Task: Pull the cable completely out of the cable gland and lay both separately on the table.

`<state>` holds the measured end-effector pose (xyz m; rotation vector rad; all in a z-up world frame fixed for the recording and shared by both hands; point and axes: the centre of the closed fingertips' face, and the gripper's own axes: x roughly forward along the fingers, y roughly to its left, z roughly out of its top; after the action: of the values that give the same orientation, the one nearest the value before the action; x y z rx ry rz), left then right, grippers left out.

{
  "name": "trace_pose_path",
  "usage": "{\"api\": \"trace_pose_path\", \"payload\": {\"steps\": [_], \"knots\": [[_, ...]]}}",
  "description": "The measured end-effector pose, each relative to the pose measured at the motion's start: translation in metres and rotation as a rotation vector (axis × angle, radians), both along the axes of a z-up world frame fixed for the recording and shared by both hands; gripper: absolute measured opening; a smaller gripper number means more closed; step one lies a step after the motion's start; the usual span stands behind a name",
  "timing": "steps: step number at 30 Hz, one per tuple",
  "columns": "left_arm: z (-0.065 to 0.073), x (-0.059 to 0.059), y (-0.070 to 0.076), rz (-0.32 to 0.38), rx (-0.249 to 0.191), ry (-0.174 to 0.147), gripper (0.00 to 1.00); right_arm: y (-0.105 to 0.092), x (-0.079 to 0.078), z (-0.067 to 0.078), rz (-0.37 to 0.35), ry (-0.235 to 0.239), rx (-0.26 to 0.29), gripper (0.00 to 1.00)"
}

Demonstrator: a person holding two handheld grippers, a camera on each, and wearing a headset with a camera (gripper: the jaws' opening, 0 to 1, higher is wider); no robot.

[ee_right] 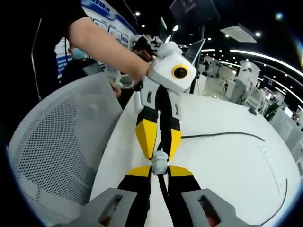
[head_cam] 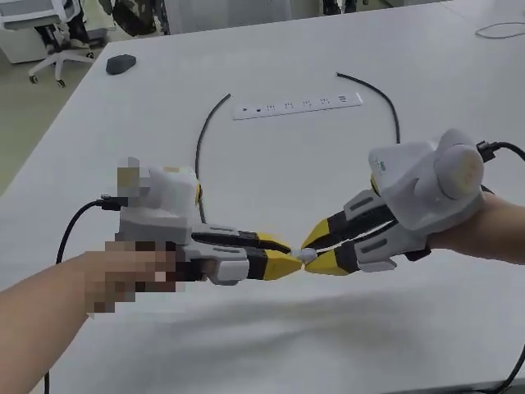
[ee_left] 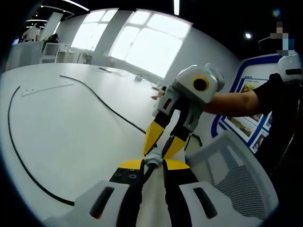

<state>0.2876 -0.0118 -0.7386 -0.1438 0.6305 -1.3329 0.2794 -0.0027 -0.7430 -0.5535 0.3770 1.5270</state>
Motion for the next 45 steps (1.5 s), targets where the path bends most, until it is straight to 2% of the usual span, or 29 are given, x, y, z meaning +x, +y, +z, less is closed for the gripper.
{"api": "trace_pose_path", "payload": {"steps": [2, 16, 18, 20, 21, 22, 23, 24, 25, 26, 27, 28, 29, 30, 32, 33, 34, 36, 40, 45], "knots": [[0.001, -0.002, 0.000, -0.010, -0.002, -0.015, 0.16, 0.000, -0.002, 0.001, 0.004, 0.004, 0.004, 0.07], [0.002, -0.002, -0.003, -0.014, -0.010, -0.007, 0.16, 0.000, -0.004, 0.003, 0.005, 0.020, 0.013, 0.07], [0.002, -0.003, -0.003, -0.031, -0.001, -0.044, 0.16, 0.000, -0.004, 0.003, 0.008, 0.019, 0.012, 0.07], [0.002, -0.003, -0.003, -0.025, -0.001, -0.023, 0.15, 0.001, -0.004, 0.003, 0.008, 0.023, 0.016, 0.07], [0.003, -0.003, -0.003, -0.025, -0.001, -0.023, 0.15, 0.001, -0.004, 0.003, 0.007, 0.023, 0.019, 0.07], [0.003, -0.003, -0.002, -0.026, 0.001, -0.029, 0.15, 0.001, -0.004, 0.003, 0.006, 0.023, 0.020, 0.07], [0.004, -0.002, -0.002, -0.032, 0.005, -0.051, 0.15, 0.001, -0.003, 0.004, 0.003, 0.023, 0.022, 0.08], [0.005, -0.003, -0.003, -0.036, 0.006, -0.051, 0.15, 0.001, -0.003, 0.005, -0.005, 0.044, 0.022, 0.08], [0.006, -0.004, -0.003, -0.043, 0.009, -0.059, 0.15, 0.000, -0.005, 0.005, -0.023, 0.095, 0.024, 0.08], [0.006, -0.003, -0.003, -0.046, 0.013, -0.077, 0.15, 0.000, -0.002, 0.007, -0.031, 0.104, 0.028, 0.09], [0.008, -0.001, -0.003, -0.057, 0.022, -0.124, 0.15, -0.001, -0.002, 0.007, -0.042, 0.128, 0.030, 0.09], [0.009, -0.001, -0.003, -0.069, 0.027, -0.153, 0.15, 0.000, -0.002, 0.010, -0.074, 0.211, 0.050, 0.09], [0.008, -0.001, -0.002, -0.083, 0.048, -0.180, 0.15, -0.002, -0.001, 0.010, -0.094, 0.254, 0.051, 0.10], [0.009, -0.001, -0.004, -0.086, 0.052, -0.188, 0.15, -0.003, 0.000, 0.011, -0.093, 0.270, 0.051, 0.09], [0.013, 0.000, -0.006, -0.115, 0.065, -0.253, 0.15, -0.005, 0.001, 0.011, -0.095, 0.304, 0.054, 0.10], [0.014, 0.000, -0.007, -0.111, 0.062, -0.248, 0.15, -0.005, 0.000, 0.012, -0.102, 0.338, 0.061, 0.09], [0.014, 0.000, -0.008, -0.126, 0.070, -0.277, 0.15, -0.007, 0.001, 0.012, -0.114, 0.372, 0.063, 0.09], [0.015, -0.001, -0.009, -0.127, 0.063, -0.271, 0.15, -0.008, 0.001, 0.014, -0.118, 0.417, 0.074, 0.09], [0.016, -0.001, -0.010, -0.143, 0.067, -0.293, 0.15, -0.009, 0.000, 0.015, -0.124, 0.454, 0.081, 0.08], [0.014, 0.000, -0.010, -0.142, 0.074, -0.280, 0.15, -0.008, -0.003, 0.015, -0.103, 0.388, 0.069, 0.07]]}}
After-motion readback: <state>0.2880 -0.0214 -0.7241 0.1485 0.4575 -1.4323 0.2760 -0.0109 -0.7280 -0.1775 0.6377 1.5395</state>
